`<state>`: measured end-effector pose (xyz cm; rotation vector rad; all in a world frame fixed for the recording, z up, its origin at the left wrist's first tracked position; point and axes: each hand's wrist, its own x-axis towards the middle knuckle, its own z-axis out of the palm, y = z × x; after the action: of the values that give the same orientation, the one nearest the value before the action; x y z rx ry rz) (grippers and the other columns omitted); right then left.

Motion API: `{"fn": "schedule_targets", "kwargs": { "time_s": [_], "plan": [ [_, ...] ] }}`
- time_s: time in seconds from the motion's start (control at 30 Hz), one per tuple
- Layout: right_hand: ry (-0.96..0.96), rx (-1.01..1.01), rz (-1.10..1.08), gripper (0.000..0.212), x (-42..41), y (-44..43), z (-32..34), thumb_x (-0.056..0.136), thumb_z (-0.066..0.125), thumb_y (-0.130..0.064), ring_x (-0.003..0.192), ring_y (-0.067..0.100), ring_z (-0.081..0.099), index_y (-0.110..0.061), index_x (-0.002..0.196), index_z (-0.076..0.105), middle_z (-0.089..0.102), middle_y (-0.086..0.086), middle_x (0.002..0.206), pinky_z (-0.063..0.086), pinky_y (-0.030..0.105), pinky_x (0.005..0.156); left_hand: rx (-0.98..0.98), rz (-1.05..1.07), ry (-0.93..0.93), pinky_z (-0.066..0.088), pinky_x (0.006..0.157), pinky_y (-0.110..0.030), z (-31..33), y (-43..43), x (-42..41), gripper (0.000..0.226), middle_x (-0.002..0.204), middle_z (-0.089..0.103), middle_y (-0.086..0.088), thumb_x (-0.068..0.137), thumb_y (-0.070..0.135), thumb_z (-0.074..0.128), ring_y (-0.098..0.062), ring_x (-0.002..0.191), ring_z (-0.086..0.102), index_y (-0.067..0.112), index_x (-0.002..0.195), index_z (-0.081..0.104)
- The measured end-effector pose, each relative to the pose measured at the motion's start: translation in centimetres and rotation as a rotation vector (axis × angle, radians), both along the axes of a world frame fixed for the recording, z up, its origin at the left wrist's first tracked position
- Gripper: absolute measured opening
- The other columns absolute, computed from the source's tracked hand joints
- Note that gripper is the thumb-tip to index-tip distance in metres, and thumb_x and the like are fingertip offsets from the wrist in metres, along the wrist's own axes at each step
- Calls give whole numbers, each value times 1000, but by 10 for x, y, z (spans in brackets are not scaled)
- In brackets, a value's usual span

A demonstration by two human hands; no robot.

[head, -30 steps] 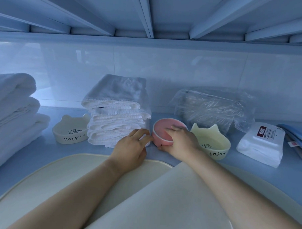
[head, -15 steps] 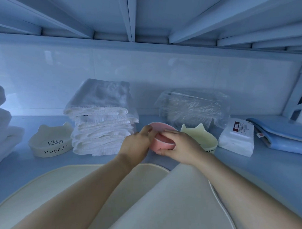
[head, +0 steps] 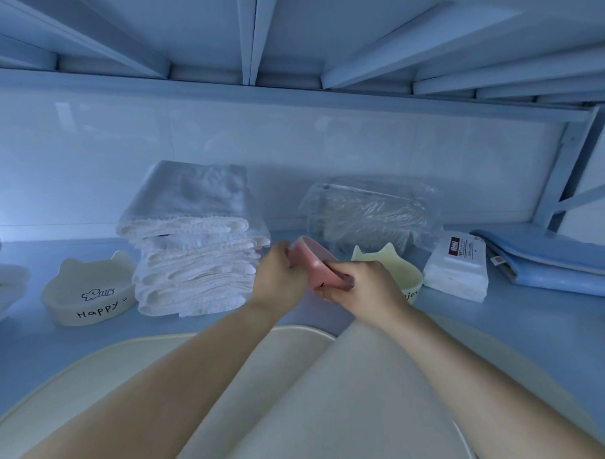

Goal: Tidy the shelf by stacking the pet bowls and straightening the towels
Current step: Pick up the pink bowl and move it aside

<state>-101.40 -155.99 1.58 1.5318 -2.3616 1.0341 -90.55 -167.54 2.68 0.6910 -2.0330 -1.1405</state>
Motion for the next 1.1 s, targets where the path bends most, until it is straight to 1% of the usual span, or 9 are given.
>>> {"fn": "schedule_targets", "kwargs": {
  "time_s": [0.2, 0.33, 0.47, 0.57, 0.67, 0.77, 0.83, 0.93, 1.1],
  "plan": [
    [14, 60, 6, 27, 0, 0, 3, 66, 74, -40, 67, 10, 60, -31, 90, 64, 67, -8, 72, 49, 29, 62, 170, 4, -111, 35, 48, -23, 6, 5, -6, 17, 67, 52, 3, 76, 23, 65, -14, 59, 49, 14, 72, 51],
    [68, 68, -15, 38, -4, 6, 8, 64, 77, -32, 80, 16, 64, -32, 100, 67, 72, -3, 88, 50, 31, 70, 232, -30, -69, 52, 63, -28, 11, 3, -9, 36, 84, 61, -2, 60, 25, 76, -18, 74, 60, 12, 87, 56],
    [117, 57, -61, 58, -9, 13, 15, 65, 80, -40, 106, 16, 62, -25, 118, 63, 68, -2, 115, 46, 27, 88, -45, -61, -108, 43, 68, -24, 25, 4, -19, 65, 100, 58, 5, 64, 19, 75, -17, 88, 56, 15, 121, 43],
    [159, 45, -125, 65, -14, 18, 20, 67, 78, -43, 114, 14, 55, -25, 125, 57, 61, -4, 127, 27, 6, 76, -217, -94, -206, 42, 68, -24, 28, 4, -25, 82, 108, 60, 3, 60, 14, 70, -18, 90, 56, 21, 133, 33],
    [163, 19, -120, 69, -18, 19, 21, 69, 78, -40, 118, 15, 52, -26, 131, 51, 57, -5, 131, 20, 5, 75, -328, -111, -280, 43, 59, -25, 23, 1, -27, 80, 107, 61, 1, 63, 7, 64, -23, 87, 58, 23, 133, 31],
    [167, 24, -89, 70, -22, 14, 20, 70, 78, -34, 119, 16, 50, -26, 133, 49, 56, -4, 133, 22, 6, 77, -533, -121, -408, 50, 67, -34, 15, -3, -27, 70, 114, 63, -4, 72, 4, 57, -29, 95, 60, 21, 135, 30],
    [168, 59, -60, 67, -26, 10, 18, 72, 77, -31, 120, 17, 51, -24, 133, 49, 55, -3, 133, 31, 12, 90, -623, -143, -468, 49, 75, -35, 7, -7, -25, 65, 117, 63, -5, 75, 4, 54, -29, 101, 59, 20, 135, 34],
    [195, 133, -42, 58, -31, 2, 15, 75, 73, -29, 120, 19, 53, -22, 129, 53, 57, -1, 131, 43, 31, 96, -667, -171, -463, 42, 71, -24, -2, -9, -22, 55, 114, 64, -2, 75, 5, 56, -24, 100, 59, 26, 126, 48],
    [208, 228, -42, 53, -38, -5, 8, 81, 69, -23, 127, 22, 46, -21, 131, 52, 50, 4, 137, 40, 33, 100, -809, -174, -445, 43, 72, -25, -16, -12, -17, 52, 111, 64, 9, 75, 15, 63, -21, 100, 60, 41, 120, 54]
  ]
}}
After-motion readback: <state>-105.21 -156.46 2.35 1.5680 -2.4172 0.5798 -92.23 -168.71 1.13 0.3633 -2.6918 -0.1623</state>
